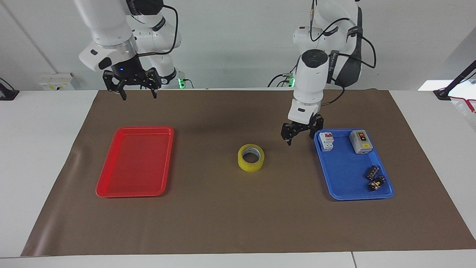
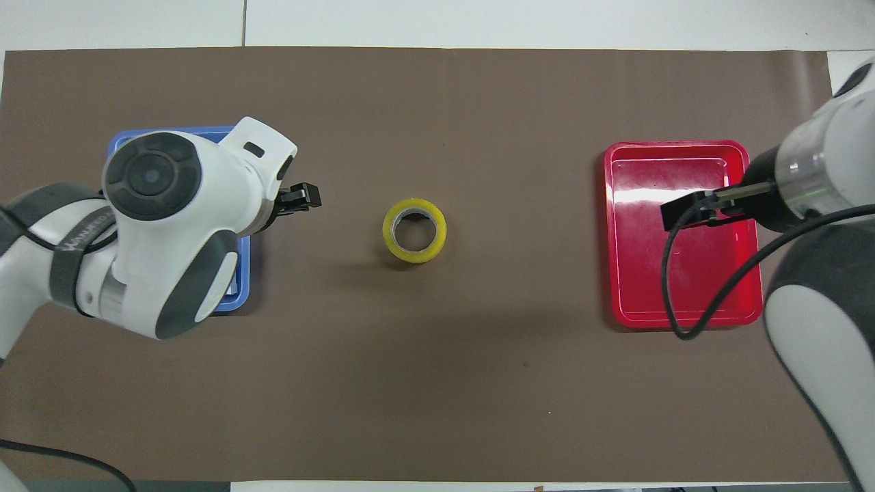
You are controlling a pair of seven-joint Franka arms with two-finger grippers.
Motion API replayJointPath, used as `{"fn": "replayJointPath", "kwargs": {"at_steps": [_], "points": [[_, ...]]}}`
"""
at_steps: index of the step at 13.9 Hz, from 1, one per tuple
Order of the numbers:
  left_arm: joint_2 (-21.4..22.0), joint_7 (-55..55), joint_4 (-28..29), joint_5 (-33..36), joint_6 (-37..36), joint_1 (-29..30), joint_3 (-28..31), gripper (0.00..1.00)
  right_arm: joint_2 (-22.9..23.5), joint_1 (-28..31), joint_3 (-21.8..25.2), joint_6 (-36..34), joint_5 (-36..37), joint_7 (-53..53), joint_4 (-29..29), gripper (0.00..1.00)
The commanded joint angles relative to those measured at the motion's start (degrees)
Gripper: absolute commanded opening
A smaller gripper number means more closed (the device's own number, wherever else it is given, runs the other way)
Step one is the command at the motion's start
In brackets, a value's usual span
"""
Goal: Place and move tape with both arms
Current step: 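Withdraw the left gripper while the right gripper reaches the tape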
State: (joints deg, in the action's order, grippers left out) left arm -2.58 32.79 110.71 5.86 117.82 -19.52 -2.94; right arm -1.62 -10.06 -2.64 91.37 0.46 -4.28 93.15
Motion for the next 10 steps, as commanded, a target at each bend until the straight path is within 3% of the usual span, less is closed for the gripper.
{"fn": "replayJointPath", "kwargs": {"at_steps": [1, 4, 10], "points": [[5.0, -10.5, 1.6, -5.0, -6.3, 5.3, 0.1, 1.00, 5.4, -5.8, -0.1, 6.3, -1.3, -4.0, 1.1, 1.00], [6.4, -17.5, -1.7, -6.5, -11.9, 10.4, 0.3, 1.00, 12.2, -12.7, -0.1, 15.7, -1.3, -13.4, 1.2, 1.00], [2.2, -27.4, -18.1, -8.5, -26.6, 17.5, 0.4, 1.00, 24.9, -21.0, 0.0, 31.5, -0.3, -27.6, 0.7, 1.00]]}}
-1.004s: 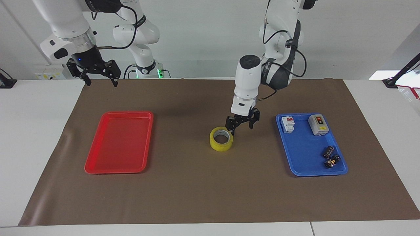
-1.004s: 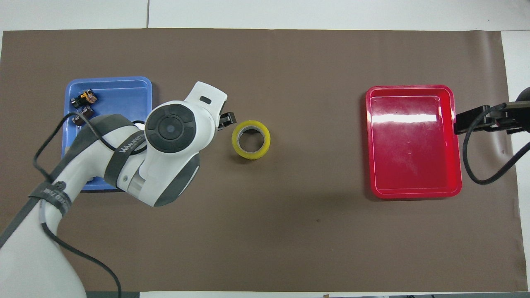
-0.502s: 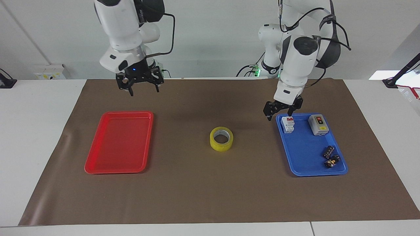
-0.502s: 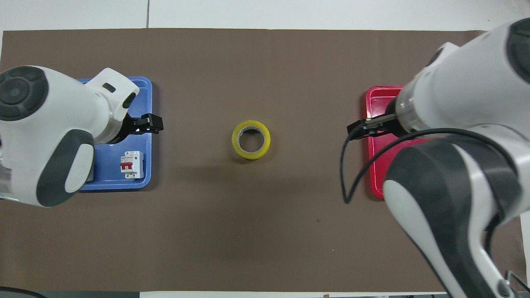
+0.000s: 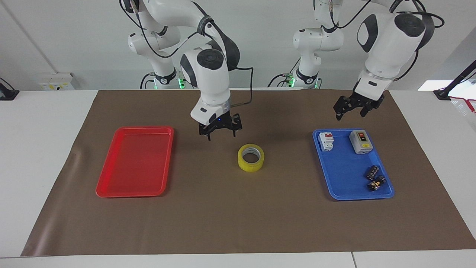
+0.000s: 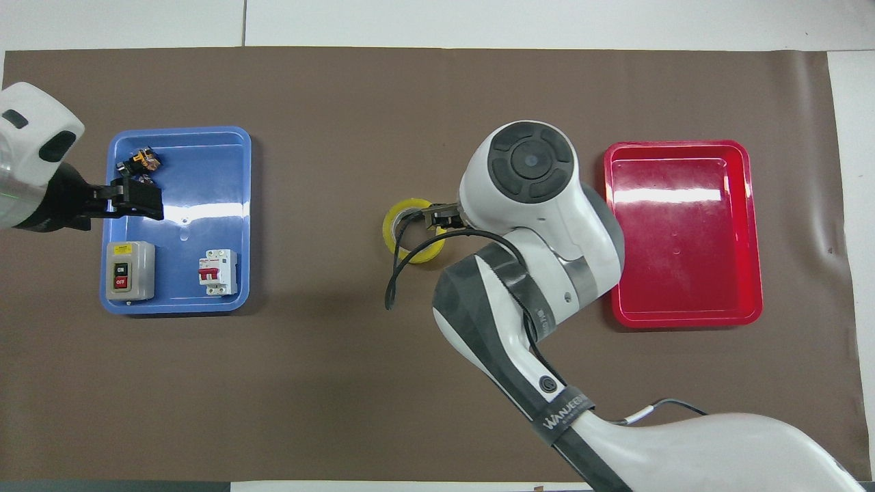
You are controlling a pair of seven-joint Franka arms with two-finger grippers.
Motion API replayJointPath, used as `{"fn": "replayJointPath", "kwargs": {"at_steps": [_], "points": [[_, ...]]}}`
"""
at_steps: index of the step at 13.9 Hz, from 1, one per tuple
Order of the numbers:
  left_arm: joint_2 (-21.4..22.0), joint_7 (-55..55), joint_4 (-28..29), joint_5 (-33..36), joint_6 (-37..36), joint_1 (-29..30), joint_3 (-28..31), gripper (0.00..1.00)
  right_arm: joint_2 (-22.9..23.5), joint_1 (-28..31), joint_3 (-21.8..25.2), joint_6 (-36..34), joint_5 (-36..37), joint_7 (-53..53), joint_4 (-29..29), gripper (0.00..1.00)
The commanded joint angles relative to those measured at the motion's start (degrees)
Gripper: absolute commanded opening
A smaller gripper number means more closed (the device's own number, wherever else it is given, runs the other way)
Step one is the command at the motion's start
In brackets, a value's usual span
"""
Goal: Place and move tape with both arms
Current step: 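Withdraw the left gripper while the right gripper reaches the tape, then grasp the yellow tape with the right gripper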
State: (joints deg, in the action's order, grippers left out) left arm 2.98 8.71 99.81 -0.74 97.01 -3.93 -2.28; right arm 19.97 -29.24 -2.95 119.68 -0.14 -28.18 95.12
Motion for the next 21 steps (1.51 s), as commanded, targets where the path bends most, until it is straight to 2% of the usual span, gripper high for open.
{"fn": "replayJointPath", "kwargs": {"at_steps": [1, 3, 6, 10, 13, 14, 15, 16, 17, 21], "points": [[-4.4, -4.7, -9.4, -1.9, -7.3, 2.5, -0.3, 1.00, 4.5, -2.4, 0.2, 5.5, 0.3, -4.5, -0.7, 1.00], [-4.9, -5.1, -11.2, -1.8, -9.1, 3.3, -0.3, 1.00, 6.5, -2.6, 0.2, 9.7, 0.4, -4.5, 0.2, 1.00], [-3.3, -5.1, -8.7, -1.8, -8.9, 3.3, -0.1, 1.00, 6.2, -2.8, 0.3, 17.9, 1.4, -4.1, 7.0, 1.00], [-2.1, -5.1, -6.6, -1.9, -9.0, 2.9, -0.1, 1.00, 5.3, -2.7, 0.3, 21.7, 3.4, -1.9, 11.8, 1.00], [-2.2, -4.7, -6.6, -1.8, -8.8, 2.8, -0.4, 1.00, 5.3, -2.6, 0.3, 23.5, 3.4, -0.7, 12.3, 0.97], [-2.2, -4.8, -6.6, -1.8, -8.7, 3.1, -0.2, 1.00, 5.3, -2.6, 0.3, 23.4, 3.5, -0.7, 12.3, 0.85], [-2.2, -4.7, -6.6, -1.8, -8.7, 3.1, -0.2, 1.00, 5.3, -2.6, 0.3, 23.2, 3.4, -0.7, 12.3, 0.63], [-2.2, -4.7, -6.6, -1.8, -8.6, 3.1, -0.2, 1.00, 5.3, -2.6, 0.3, 23.1, 3.5, -0.7, 12.2, 0.35], [-2.2, -4.7, -6.6, -1.8, -8.6, 3.1, -0.2, 1.00, 5.3, -2.6, 0.2, 22.7, 3.4, -0.7, 12.1, 0.00], [-2.2, -4.6, -6.6, -1.8, -8.6, 3.1, -0.2, 1.00, 5.3, -2.8, 0.3, 21.4, 3.5, -0.8, 11.3, 0.00]]}}
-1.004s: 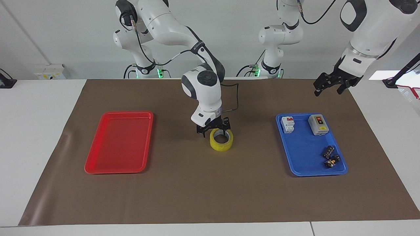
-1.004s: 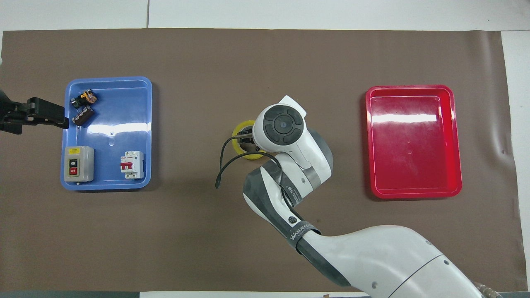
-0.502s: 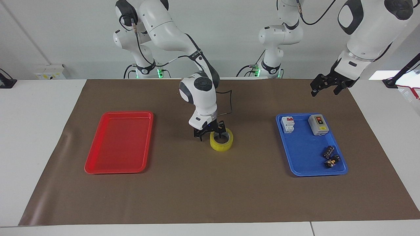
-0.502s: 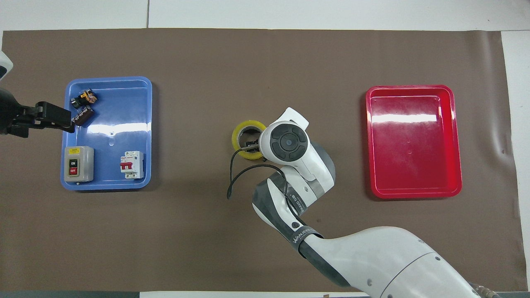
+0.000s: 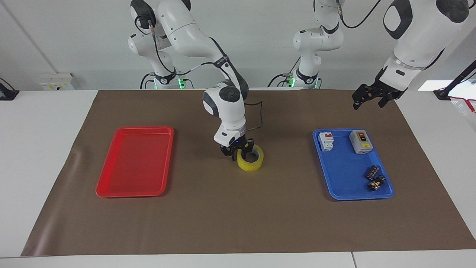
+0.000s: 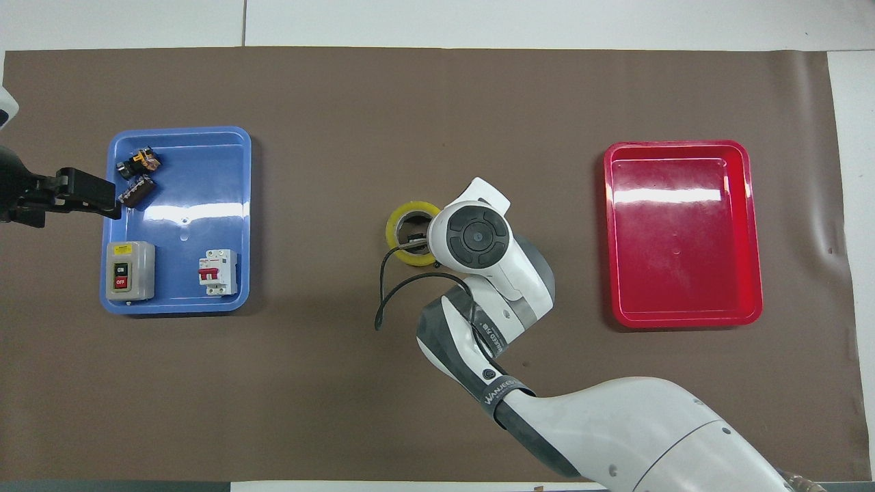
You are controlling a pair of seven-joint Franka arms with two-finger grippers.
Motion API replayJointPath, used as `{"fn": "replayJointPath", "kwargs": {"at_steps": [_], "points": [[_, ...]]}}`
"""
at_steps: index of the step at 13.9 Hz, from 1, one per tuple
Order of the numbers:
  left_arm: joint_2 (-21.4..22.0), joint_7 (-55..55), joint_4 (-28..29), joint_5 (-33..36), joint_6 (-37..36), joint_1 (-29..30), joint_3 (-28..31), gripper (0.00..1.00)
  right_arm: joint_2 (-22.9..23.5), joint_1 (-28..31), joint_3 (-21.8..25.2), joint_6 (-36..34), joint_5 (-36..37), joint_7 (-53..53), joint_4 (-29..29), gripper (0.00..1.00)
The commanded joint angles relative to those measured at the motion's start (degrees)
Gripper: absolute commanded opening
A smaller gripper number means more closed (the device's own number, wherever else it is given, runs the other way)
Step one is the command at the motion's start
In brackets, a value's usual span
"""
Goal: Place and move tape with both arms
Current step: 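Grasp the yellow tape with the right gripper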
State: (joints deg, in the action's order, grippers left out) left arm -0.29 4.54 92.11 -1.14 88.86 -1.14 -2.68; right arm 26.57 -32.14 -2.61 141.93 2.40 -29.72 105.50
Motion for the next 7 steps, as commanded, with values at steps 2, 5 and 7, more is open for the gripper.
{"fn": "replayJointPath", "kwargs": {"at_steps": [2, 5, 7], "points": [[1.1, -0.4, 1.1, -1.4, -0.4, 0.3, 0.2, 1.00, -1.2, 0.7, 0.1, -4.2, 1.0, 0.7, -1.3, 0.00], [1.1, -0.4, 1.1, -1.4, -0.4, 0.3, 0.2, 1.00, -1.1, 2.4, 0.3, -17.3, 3.7, 1.2, -9.8, 0.00], [1.1, -0.4, 1.1, -1.4, -0.4, 0.3, 0.2, 1.00, -3.6, 6.0, 0.2, -22.4, 4.5, 6.0, -10.6, 0.00]]}}
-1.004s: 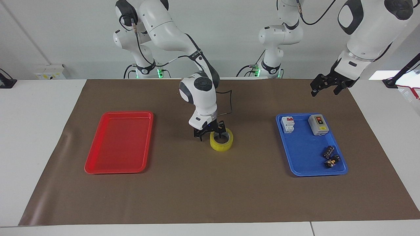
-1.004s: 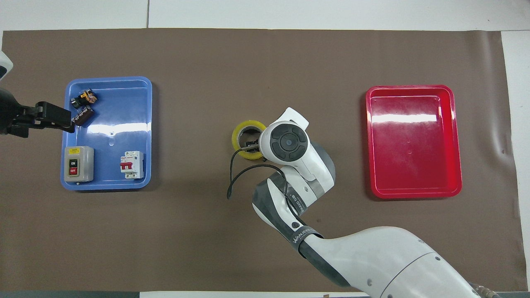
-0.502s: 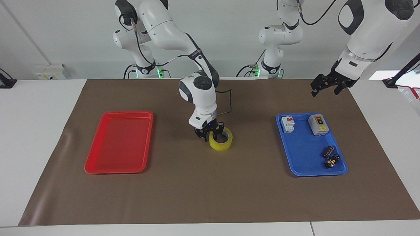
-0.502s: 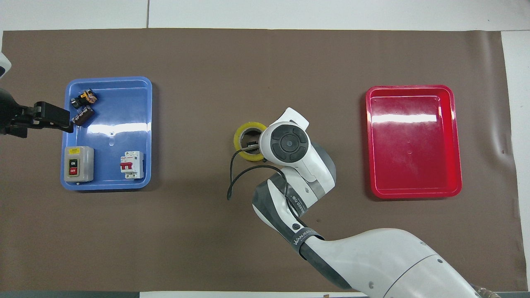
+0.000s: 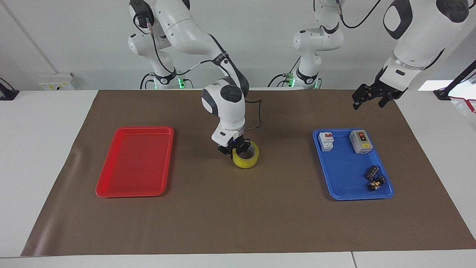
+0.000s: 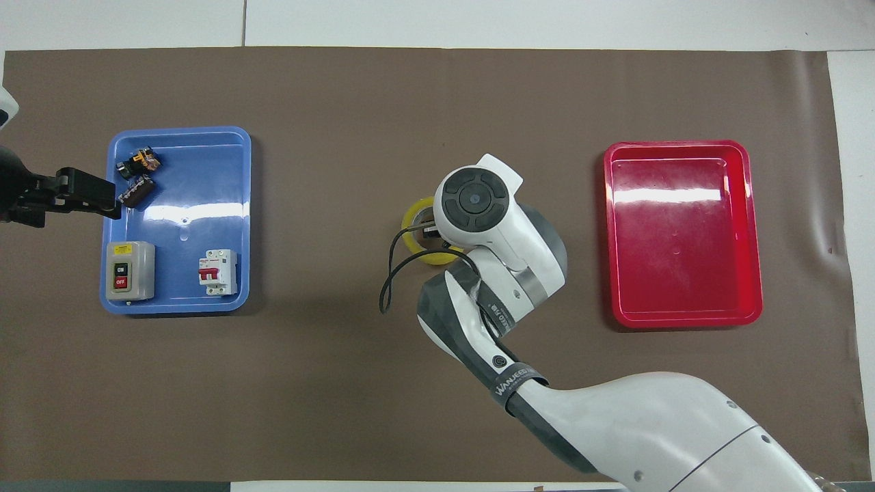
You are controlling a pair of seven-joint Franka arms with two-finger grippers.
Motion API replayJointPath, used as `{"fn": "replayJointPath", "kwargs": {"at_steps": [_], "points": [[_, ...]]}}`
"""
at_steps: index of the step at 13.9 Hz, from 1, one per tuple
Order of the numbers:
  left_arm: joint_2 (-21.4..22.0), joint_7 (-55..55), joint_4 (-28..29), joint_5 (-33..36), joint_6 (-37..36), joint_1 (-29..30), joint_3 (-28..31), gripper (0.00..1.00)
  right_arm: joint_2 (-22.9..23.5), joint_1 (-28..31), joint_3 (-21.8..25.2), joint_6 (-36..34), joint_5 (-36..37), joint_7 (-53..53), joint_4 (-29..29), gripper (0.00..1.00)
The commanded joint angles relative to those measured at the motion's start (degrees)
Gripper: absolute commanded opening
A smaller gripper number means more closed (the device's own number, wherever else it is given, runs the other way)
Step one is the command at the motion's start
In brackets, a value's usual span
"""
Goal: Place and move tape with both arms
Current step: 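Grasp the yellow tape with the right gripper, then carry the tape with the right gripper into the red tray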
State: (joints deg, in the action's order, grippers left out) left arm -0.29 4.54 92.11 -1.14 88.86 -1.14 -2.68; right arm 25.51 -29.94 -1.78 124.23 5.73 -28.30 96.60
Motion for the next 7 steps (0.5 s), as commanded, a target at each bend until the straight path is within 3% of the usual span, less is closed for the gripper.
{"fn": "replayJointPath", "kwargs": {"at_steps": [1, 3, 7], "points": [[1.1, -0.4, 1.1, -1.4, -0.4, 0.3, 0.2, 1.00, -4.2, 6.1, -0.6, -6.6, 1.1, 7.9, -1.2, 0.00], [1.1, -0.4, 1.1, -1.4, -0.4, 0.3, 0.2, 1.00, -7.3, 11.4, -0.6, -10.9, 1.0, 15.7, -0.3, 0.00], [1.1, -0.4, 1.1, -1.4, -0.4, 0.3, 0.2, 1.00, -10.7, 22.3, -0.7, -11.5, 0.9, 35.1, 3.9, 0.00]]}}
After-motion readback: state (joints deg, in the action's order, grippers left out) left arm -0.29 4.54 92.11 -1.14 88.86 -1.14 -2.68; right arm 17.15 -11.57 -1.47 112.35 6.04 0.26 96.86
